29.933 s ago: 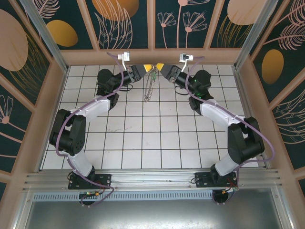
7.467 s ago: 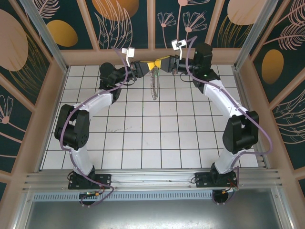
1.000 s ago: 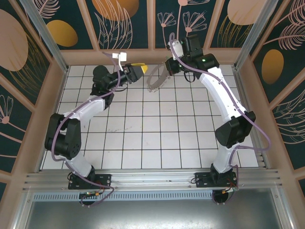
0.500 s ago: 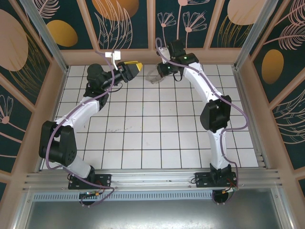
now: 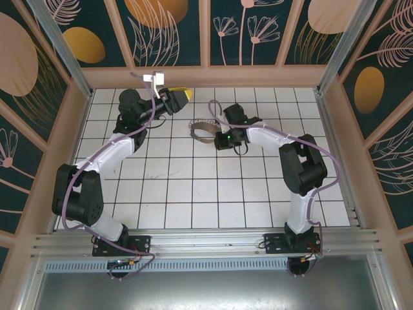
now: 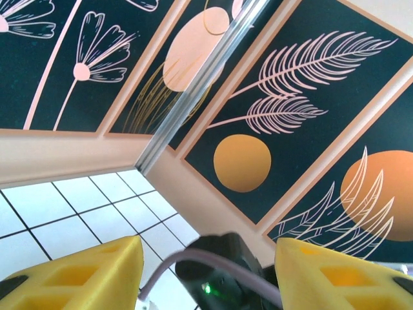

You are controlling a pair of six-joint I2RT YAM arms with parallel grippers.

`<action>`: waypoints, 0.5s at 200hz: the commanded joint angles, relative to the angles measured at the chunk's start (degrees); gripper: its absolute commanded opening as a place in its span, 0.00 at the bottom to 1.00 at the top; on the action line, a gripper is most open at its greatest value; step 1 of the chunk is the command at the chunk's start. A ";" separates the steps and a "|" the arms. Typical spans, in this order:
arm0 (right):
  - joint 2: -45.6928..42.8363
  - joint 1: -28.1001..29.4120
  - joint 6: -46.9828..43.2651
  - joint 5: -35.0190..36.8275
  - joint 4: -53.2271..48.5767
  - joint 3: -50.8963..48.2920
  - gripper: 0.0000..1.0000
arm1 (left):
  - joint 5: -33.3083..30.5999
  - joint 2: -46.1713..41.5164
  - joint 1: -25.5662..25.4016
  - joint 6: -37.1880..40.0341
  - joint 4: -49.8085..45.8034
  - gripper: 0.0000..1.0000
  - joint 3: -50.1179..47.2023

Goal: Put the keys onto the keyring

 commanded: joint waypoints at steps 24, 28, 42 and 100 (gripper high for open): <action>-2.46 3.95 10.23 -2.17 8.64 -7.03 0.00 | 1.05 -0.84 0.35 -1.44 2.51 0.56 -0.46; -2.37 4.22 10.75 -2.17 8.81 -7.46 0.00 | 1.07 -0.83 0.38 -1.51 2.62 0.56 -0.47; -2.08 4.97 11.98 -2.83 9.59 -8.75 0.00 | 1.24 -0.50 0.34 -2.01 2.96 0.56 -0.31; -5.23 8.18 14.18 -5.51 10.24 -12.69 0.06 | 2.02 0.31 0.38 -3.08 3.58 0.57 0.41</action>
